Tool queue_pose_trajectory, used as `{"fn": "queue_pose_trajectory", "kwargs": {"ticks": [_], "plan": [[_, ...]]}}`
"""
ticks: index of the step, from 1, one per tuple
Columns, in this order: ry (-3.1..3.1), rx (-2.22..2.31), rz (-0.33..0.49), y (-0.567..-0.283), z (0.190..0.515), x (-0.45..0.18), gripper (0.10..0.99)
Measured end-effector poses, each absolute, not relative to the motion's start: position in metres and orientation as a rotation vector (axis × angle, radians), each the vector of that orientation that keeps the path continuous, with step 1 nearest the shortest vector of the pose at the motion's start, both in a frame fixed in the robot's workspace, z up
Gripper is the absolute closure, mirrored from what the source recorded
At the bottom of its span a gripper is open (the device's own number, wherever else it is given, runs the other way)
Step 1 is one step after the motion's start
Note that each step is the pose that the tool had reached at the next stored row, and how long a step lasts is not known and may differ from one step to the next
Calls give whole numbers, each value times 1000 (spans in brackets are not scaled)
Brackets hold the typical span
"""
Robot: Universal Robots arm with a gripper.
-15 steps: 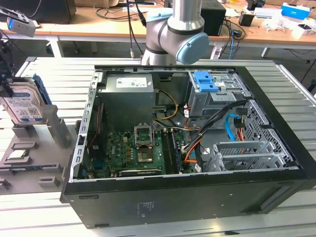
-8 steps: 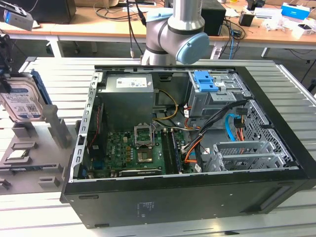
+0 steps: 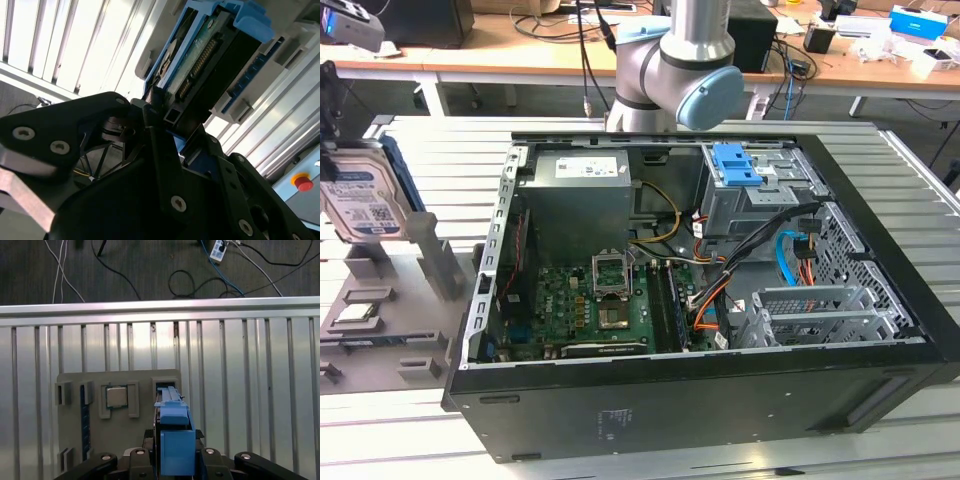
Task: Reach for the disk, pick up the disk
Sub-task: 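Pick up the disk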
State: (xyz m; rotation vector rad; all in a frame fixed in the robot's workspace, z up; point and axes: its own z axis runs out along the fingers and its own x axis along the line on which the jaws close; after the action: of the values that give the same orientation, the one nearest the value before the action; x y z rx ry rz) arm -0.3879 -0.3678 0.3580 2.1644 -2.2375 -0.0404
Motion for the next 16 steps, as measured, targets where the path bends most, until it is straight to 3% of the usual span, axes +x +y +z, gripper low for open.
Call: {"fn": "queue_pose_trajectory", "kwargs": {"ticks": [16], "plan": [[-2237, 2164, -41, -368, 383, -388, 722]]}}
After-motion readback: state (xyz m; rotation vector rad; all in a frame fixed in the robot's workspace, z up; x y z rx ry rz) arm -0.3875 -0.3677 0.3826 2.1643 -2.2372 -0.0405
